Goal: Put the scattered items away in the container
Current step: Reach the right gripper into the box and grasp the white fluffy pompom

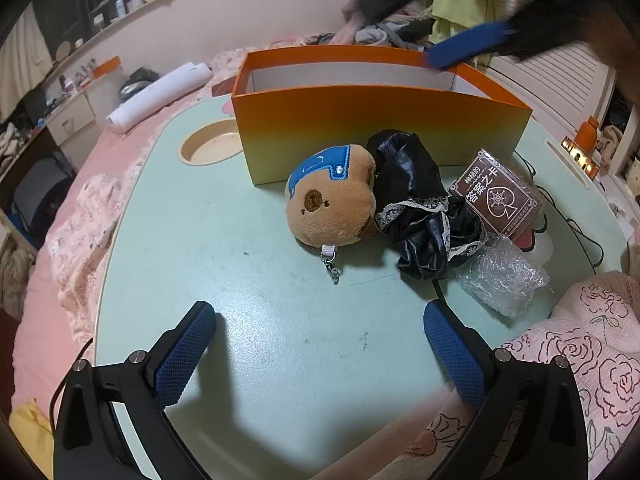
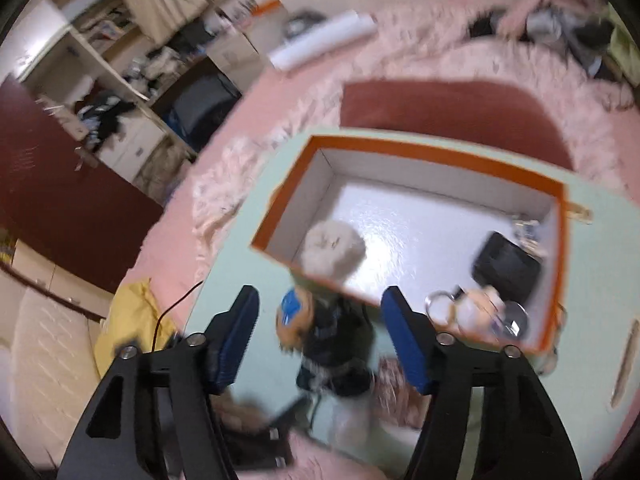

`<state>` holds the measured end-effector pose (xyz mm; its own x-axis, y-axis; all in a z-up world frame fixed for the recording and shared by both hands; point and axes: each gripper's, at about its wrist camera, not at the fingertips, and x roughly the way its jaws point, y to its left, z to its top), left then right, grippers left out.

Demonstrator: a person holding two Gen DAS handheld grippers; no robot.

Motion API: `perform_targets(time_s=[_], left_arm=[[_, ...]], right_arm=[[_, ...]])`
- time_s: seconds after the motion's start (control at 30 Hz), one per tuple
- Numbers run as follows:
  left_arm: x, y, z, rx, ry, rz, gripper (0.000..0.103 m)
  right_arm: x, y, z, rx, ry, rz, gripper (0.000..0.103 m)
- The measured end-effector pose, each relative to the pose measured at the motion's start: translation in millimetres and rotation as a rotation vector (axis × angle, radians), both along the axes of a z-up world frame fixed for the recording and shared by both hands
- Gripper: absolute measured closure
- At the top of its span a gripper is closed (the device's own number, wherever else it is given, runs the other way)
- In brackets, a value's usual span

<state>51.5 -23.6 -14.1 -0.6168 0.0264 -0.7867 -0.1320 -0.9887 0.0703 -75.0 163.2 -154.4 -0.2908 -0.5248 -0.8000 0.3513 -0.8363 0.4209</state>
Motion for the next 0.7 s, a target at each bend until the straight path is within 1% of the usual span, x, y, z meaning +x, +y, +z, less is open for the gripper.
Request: perform_targets(time_s=[0.03, 0.13, 0.2, 0.23, 0.33, 0.37, 0.4, 0.5, 0.63, 0.7], left_arm=[[-0.1, 0.3, 0.0, 0.0, 0.0, 0.0, 0.0], [0.4, 0.4, 0.4, 0.0, 0.002, 0.0, 0.0], [0.5, 0.7, 0.2, 0.001, 0.002, 0.0, 0.0], [0.4, 0.9, 0.2, 0.0, 0.002, 0.0, 0.0], [0.2, 0.7, -0.5, 0.003, 0.0, 0.001, 0.0], [0.6, 0.7, -0.1, 0.006, -0.001, 0.002, 0.0], [0.9, 1.2, 1.3, 0.005, 0.0, 0.002, 0.0], [1.0, 0.8, 2.1, 0.006, -0.001, 0.001, 0.0], [0.9, 3.4, 4.8, 0.004, 0.003, 0.001, 0.0], [0.8, 4.9, 6.1, 0.004, 0.004, 0.0, 0.0]], right_arm=[[-15.1, -8.6, -8.9, 0.007, -0.038, 0.001, 0.04], [-43.1, -25.0, -32.0, -0.009, -0.127, 0.015, 0.041], [-54.7, -36.8, -45.2, -0.001, -0.164, 0.027, 0.041], [-57.8, -42.9, -50.1, 0.019, -0.168, 0.031, 0.041], [-60.0, -58.2, -63.9, 0.109, -0.164, 0.033, 0.041], [-59.5, -60.8, -65.4, 0.123, -0.156, 0.034, 0.041], [-57.9, -63.5, -64.4, 0.143, -0.125, 0.034, 0.043], [-50.9, -70.9, -64.5, 0.241, -0.074, 0.04, 0.063], [-46.2, -67.1, -63.2, 0.207, -0.073, 0.027, 0.065], [-44.2, -62.3, -59.4, 0.205, -0.052, 0.005, 0.065]])
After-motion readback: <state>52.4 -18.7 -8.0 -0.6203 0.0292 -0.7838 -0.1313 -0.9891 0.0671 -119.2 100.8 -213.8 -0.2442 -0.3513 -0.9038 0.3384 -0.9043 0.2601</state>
